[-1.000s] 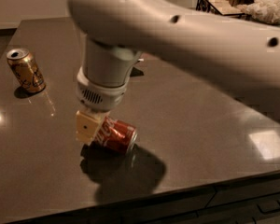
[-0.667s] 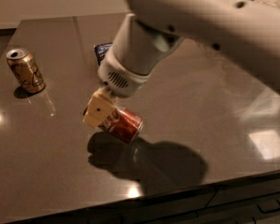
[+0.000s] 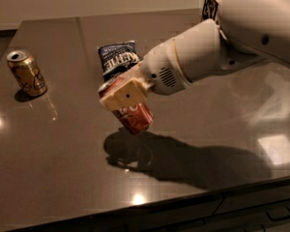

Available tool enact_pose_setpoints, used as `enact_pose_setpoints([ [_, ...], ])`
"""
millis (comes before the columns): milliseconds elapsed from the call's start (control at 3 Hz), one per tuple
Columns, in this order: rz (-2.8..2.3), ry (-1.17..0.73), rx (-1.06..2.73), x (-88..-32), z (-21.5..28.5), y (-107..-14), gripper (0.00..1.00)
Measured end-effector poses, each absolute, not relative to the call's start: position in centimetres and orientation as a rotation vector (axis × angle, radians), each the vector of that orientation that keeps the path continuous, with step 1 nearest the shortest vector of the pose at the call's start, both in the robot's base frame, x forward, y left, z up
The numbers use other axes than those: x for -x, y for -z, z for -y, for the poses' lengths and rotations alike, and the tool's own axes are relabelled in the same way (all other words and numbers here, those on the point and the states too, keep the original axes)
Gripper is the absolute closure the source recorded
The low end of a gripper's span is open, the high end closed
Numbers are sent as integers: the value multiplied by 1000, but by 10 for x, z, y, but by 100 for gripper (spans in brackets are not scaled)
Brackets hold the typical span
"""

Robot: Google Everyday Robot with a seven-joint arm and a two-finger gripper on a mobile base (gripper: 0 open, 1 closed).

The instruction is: Place coke can upright

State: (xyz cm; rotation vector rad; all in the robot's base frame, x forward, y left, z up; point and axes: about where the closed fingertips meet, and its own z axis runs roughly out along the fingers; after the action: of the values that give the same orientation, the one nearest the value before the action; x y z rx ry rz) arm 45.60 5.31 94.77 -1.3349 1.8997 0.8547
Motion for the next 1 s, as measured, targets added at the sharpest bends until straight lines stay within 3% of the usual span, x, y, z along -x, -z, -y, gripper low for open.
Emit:
enact_pose_setpoints([
  [667, -1585, -959, 1114, -464, -19, -963, 100],
  [1000, -1468, -871, 1076, -467, -5, -958, 100],
])
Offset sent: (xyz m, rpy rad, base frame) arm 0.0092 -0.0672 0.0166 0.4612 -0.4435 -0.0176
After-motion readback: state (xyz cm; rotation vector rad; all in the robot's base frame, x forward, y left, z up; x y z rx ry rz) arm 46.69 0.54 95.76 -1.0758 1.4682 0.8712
